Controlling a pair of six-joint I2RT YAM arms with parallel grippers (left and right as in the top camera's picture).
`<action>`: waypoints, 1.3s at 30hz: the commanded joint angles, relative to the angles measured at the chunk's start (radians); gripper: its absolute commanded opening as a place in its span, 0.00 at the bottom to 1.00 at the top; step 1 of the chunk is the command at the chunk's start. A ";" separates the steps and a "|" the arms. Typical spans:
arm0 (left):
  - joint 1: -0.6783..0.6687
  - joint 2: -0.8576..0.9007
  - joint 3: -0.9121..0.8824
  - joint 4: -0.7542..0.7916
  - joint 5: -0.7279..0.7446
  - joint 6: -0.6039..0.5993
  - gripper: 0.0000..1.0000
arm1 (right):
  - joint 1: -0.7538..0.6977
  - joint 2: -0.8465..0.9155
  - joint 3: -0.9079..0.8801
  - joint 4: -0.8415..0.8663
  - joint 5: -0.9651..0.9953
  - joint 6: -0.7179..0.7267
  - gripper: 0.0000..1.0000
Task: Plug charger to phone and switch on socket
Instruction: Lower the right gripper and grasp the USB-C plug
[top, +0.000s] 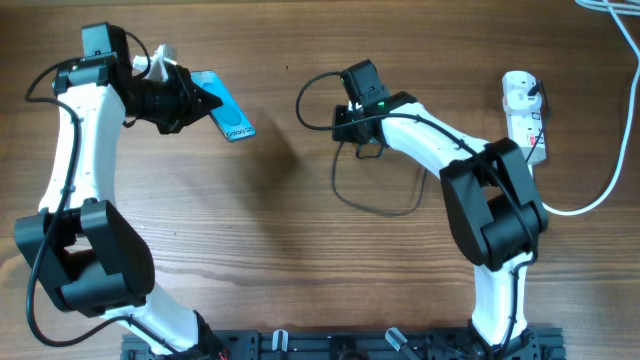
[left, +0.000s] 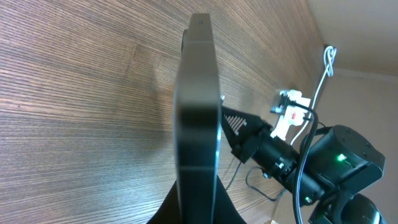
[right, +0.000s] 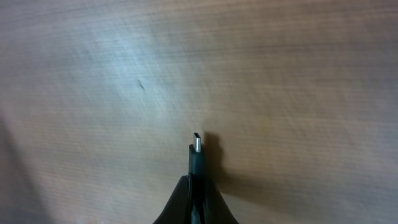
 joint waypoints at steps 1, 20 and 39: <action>0.001 -0.028 0.002 0.002 0.023 0.016 0.04 | -0.002 -0.076 0.004 -0.082 0.008 -0.088 0.04; 0.001 -0.028 0.002 -0.005 0.024 0.013 0.04 | 0.065 -0.006 -0.005 -0.247 0.114 -0.132 0.04; 0.001 -0.028 0.002 -0.006 0.024 0.013 0.04 | 0.086 0.018 -0.006 -0.261 0.085 -0.127 0.21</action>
